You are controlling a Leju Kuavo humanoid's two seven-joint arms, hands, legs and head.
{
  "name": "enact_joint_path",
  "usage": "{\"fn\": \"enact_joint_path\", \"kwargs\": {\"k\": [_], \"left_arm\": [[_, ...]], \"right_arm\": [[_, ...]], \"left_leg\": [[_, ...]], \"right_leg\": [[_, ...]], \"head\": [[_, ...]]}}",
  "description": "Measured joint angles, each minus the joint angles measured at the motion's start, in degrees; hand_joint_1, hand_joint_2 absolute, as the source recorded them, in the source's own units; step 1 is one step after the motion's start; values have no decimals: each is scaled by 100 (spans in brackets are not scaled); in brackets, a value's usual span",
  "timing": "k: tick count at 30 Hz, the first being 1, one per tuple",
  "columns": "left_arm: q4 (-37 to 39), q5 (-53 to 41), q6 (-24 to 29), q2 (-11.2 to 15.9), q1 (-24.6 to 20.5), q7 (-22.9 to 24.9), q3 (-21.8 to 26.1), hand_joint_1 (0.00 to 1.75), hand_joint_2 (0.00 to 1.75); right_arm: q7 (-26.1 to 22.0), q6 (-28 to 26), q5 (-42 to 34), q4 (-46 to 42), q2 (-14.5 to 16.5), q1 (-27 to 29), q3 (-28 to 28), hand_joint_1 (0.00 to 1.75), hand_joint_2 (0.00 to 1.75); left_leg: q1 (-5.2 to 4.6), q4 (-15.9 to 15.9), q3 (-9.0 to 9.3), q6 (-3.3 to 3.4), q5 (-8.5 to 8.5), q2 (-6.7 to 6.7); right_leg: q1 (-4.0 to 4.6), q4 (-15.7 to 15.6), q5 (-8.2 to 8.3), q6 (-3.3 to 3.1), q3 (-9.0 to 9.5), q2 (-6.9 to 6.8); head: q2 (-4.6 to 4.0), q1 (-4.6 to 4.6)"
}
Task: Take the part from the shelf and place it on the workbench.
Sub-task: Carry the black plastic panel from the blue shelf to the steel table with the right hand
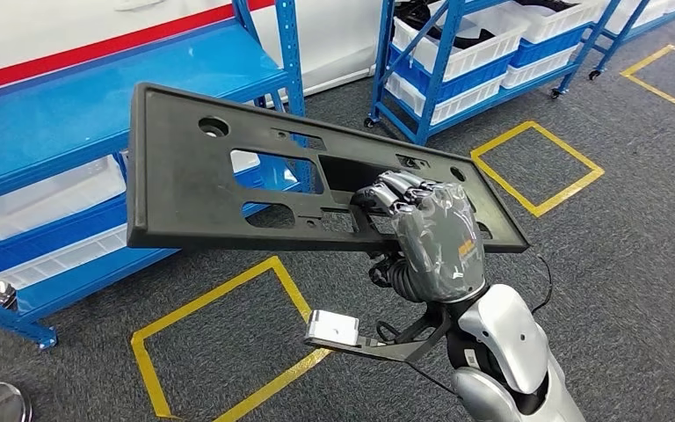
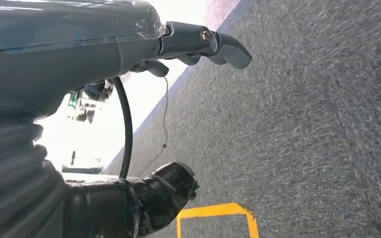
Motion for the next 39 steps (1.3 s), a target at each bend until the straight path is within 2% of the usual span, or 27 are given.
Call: {"fn": "enact_joint_path", "kwargs": {"k": [1,3,4,5,7,9,11,12,13,14,15,16,18,20,22,24,26,27,28,29,30,31,33,35,37,38,39], "left_arm": [[0,0,2,3,-1,-4,1,0,175],[0,2,3,9,0,-8,2,0,175],[0,2,4,13,1,-9,2,0,175],[0,3,4,16,-2,-9,2,0,175],[0,4,4,11,-18,-9,2,0,175],[0,4,4,1,-25,-9,2,0,175],[0,4,5,-1,-12,-9,2,0,175],[0,4,5,-1,-5,-9,2,0,175],[0,4,5,-1,0,-9,2,0,175],[0,4,4,-1,0,-9,2,0,175],[0,4,4,-1,-3,-10,2,0,175],[0,4,3,-1,-8,-10,2,0,175],[0,5,2,7,-12,-14,3,0,175],[0,6,1,15,-19,-19,4,0,175],[0,7,-2,14,-39,-22,4,0,175],[0,7,-3,15,-43,-25,4,0,175],[0,5,-4,21,-26,-30,4,0,175],[0,4,-5,26,-16,-34,4,0,175],[0,2,-8,31,-8,-38,4,0,175],[0,0,-11,34,-3,-41,4,0,175],[0,-4,-15,37,1,-48,4,0,175],[0,-11,-18,37,2,-54,4,0,175],[1,-32,-24,59,10,-76,4,0,175],[2,-61,-34,81,11,-101,3,0,175],[3,-99,-40,81,-1,-126,-5,0,175],[3,-120,-40,81,-5,-139,-11,0,175],[3,-144,-40,80,-4,-154,-20,0,175]], "right_arm": [[0,1,-1,0,0,3,0,175,175],[1,2,-2,1,1,3,0,175,175],[1,2,-2,1,1,6,0,175,175],[3,2,-2,1,1,8,0,175,175],[7,3,-3,-1,0,15,0,175,175],[9,3,-5,-2,-3,12,0,175,175],[9,3,-6,-1,-5,13,0,175,175],[9,3,-6,1,-5,20,0,175,175],[11,3,-6,4,-6,27,0,175,175],[13,3,-6,8,-7,33,0,175,175],[15,3,-6,10,-8,35,0,175,175],[17,3,-6,10,-8,34,0,175,175],[17,3,-6,10,-9,23,0,175,175],[19,3,-6,9,-10,17,0,175,175],[24,3,-6,5,-14,22,0,175,175],[37,3,-6,-5,-17,17,0,175,175],[47,5,-5,-13,-16,17,0,175,175],[49,7,-4,-14,-15,28,0,175,175],[51,10,-2,-14,-16,43,0,175,175],[55,14,2,-15,-16,58,0,175,175],[59,19,10,-19,-17,68,0,175,175],[67,25,23,-29,-17,74,0,175,175],[91,38,57,-63,-19,78,0,175,175],[134,47,101,-116,-23,97,0,175,175],[179,55,147,-187,-45,140,-6,175,175],[197,60,172,-230,-66,166,-16,175,175],[215,64,197,-275,-89,185,-32,175,175]], "left_leg": [[5,-384,234,12,145,-69],[13,-1017,625,45,289,-273],[13,-1163,703,64,281,-344],[9,-1187,719,76,267,-351],[33,-1247,710,126,297,-229],[70,-1307,710,200,348,-79],[72,-1319,691,238,372,63],[70,-1314,680,239,375,133],[71,-1308,673,237,375,204],[75,-1301,671,231,373,274],[83,-1292,674,218,366,342],[92,-1280,681,197,354,402],[89,-1262,691,122,331,501],[65,-1265,698,37,330,585],[71,-1281,717,-38,322,658],[95,-1091,640,-69,150,485],[87,-443,333,-52,-224,174],[70,-36,129,-36,-393,89],[48,270,-31,-16,-472,50],[25,393,-108,14,-440,33],[2,276,-70,55,-292,16],[-24,-42,64,107,-69,-34],[-54,-799,386,210,269,-285],[-70,-1148,528,247,342,-438],[-61,-1216,561,251,370,-322],[-46,-1259,586,266,394,-250],[-27,-1303,609,286,418,-172]], "right_leg": [[-6,53,6,13,-43,68],[-5,154,19,51,-146,187],[-7,187,32,79,-189,240],[-9,202,54,115,-223,295],[4,224,81,186,-265,361],[12,473,-88,247,-399,172],[-44,1112,-443,311,-696,-91],[-84,1454,-578,345,-848,-147],[-122,1668,-626,375,-938,-175],[-158,1685,-571,403,-930,-197],[-188,1480,-424,425,-809,-230],[-211,1109,-237,443,-605,-296],[-181,450,-38,432,-263,-484],[-117,264,-44,364,-208,-531],[-110,236,-6,270,-237,-402],[-126,187,38,175,-239,-287],[-111,162,69,102,-252,-179],[-87,163,78,78,-265,-114],[-60,166,83,64,-274,-44],[-32,170,88,55,-277,33],[-7,178,91,51,-276,113],[12,190,92,49,-273,190],[34,222,92,53,-293,328],[22,239,112,91,-346,447],[10,233,144,152,-380,562],[21,260,124,181,-394,518],[34,361,48,212,-439,394]], "head": [[0,0],[0,1],[0,2],[0,3],[1,5],[1,31],[0,55],[0,54],[0,54],[0,55],[0,55],[0,55],[0,55],[0,53],[1,50],[1,48],[0,47],[0,46],[0,46],[0,47],[0,47],[0,48],[0,51],[1,51],[2,49],[1,53],[1,66]]}}
